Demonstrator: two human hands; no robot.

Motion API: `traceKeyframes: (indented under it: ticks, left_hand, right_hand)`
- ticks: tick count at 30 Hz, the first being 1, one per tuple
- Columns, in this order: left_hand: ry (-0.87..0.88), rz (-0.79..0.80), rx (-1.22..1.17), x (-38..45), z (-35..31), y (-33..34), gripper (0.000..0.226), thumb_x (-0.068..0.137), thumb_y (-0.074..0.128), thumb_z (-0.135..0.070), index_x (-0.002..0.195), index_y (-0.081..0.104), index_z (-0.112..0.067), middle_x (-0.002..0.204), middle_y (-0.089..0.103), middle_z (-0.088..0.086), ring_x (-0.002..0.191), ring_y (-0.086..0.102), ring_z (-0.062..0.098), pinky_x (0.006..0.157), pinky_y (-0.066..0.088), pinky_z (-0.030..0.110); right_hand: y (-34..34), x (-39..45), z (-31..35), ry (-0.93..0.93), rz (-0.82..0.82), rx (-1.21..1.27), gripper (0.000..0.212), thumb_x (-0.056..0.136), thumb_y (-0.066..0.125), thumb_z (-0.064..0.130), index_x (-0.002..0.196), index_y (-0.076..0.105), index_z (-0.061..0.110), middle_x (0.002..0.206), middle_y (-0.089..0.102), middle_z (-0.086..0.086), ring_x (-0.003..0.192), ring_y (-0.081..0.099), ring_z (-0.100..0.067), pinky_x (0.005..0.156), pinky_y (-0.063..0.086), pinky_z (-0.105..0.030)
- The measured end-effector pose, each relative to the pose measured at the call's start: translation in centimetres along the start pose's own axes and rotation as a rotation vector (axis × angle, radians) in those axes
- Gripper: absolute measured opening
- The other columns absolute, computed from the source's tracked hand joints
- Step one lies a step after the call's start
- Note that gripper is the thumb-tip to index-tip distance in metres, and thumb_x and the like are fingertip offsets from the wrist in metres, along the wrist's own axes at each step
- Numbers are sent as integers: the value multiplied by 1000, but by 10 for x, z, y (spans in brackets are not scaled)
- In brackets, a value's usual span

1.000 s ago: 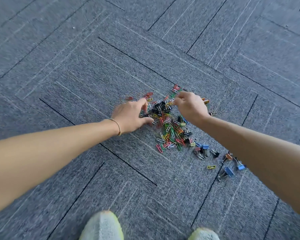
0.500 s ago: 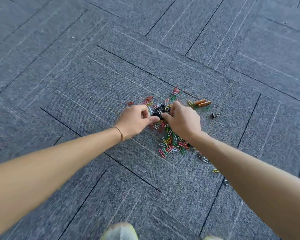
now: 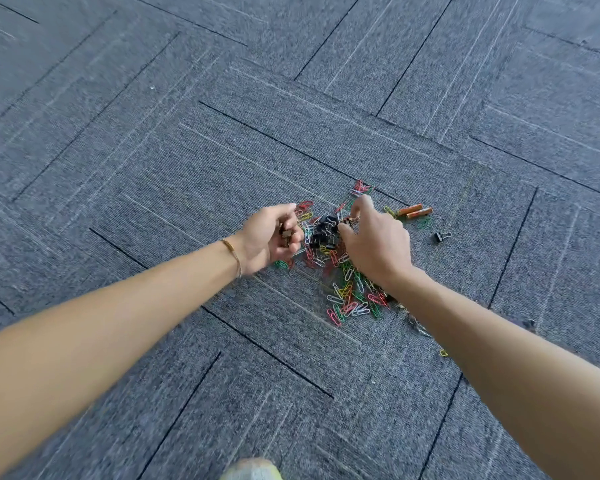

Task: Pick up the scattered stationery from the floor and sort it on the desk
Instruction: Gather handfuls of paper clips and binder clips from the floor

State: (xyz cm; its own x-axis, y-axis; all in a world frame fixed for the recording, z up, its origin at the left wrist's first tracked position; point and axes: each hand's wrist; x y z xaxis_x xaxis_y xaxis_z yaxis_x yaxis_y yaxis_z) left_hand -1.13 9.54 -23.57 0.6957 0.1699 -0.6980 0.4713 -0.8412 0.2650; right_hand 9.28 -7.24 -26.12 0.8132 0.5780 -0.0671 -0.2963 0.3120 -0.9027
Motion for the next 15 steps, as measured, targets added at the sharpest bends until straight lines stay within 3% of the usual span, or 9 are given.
traceKeyframes:
  ticks: [4,7,11,13,15]
  left_hand:
    - [1,-40,107,6,-5,-2,44,101,46,-30,58,39,-20,61,54,1,52,51,14,39,33,16]
    - [102,-105,406,12,-7,2,35,97,56,-26,63,54,-16,64,57,0,50,50,12,41,33,18]
    - [316,-199,793,19,-11,15,29,92,66,-38,80,67,-11,63,55,-2,51,44,11,48,40,22]
    - [431,-264,982,23,-15,22,31,92,65,-43,84,67,-13,66,59,-3,55,47,11,50,42,24]
    - [519,-294,1163,27,-20,24,26,95,61,-44,90,65,-20,64,59,-4,52,47,11,47,37,23]
  right_hand:
    - [3,0,-7,-46,13,-4,23,97,58,39,107,48,20,66,61,-2,61,59,-28,62,52,-38]
    - [0,-1,-11,-57,14,-12,26,98,59,42,105,51,18,65,60,-1,60,57,-27,59,49,-36]
    - [-7,-2,-12,28,29,68,27,96,60,46,93,55,19,63,59,3,56,55,-22,55,43,-33]
    - [-15,-1,-11,136,69,320,24,94,65,38,83,57,18,60,59,4,49,49,-15,48,41,-28]
    - [-24,2,-11,334,149,835,22,93,63,19,74,53,16,58,50,3,45,38,-11,42,32,-24]
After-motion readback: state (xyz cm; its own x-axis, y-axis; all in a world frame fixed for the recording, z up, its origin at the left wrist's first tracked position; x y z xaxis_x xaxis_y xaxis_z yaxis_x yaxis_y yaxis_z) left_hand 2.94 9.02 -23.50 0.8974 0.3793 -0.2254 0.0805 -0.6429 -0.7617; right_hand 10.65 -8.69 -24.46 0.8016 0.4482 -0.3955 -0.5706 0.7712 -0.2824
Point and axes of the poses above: each hand's wrist, its own x-axis towards the middle knuckle, its own y-axis out of the palm, z = x × y
